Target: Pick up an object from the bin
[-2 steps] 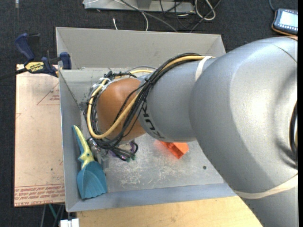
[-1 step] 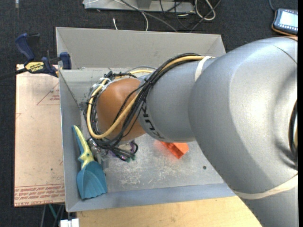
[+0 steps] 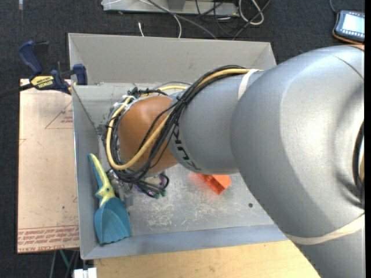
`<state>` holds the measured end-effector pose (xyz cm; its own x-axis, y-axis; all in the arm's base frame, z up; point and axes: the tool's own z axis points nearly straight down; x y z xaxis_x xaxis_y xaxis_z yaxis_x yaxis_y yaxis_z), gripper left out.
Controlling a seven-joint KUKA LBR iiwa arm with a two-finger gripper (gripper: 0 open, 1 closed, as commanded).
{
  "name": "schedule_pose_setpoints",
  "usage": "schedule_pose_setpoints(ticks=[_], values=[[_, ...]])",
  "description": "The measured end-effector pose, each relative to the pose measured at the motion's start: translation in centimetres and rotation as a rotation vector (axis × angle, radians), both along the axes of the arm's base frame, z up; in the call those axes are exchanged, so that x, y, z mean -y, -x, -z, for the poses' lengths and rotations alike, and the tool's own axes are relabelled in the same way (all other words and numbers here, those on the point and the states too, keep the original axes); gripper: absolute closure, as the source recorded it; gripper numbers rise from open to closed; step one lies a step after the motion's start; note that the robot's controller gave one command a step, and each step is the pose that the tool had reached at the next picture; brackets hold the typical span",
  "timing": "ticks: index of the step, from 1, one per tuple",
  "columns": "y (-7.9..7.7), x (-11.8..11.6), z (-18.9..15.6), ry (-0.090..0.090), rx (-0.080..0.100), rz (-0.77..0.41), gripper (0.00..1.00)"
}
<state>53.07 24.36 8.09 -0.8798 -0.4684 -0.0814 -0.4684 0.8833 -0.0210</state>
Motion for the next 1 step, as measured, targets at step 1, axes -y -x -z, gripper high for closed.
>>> schedule_pose_setpoints(ticks=[1], values=[[0.00, 0.00, 0.00, 0.000, 0.000, 0.000, 1.00]])
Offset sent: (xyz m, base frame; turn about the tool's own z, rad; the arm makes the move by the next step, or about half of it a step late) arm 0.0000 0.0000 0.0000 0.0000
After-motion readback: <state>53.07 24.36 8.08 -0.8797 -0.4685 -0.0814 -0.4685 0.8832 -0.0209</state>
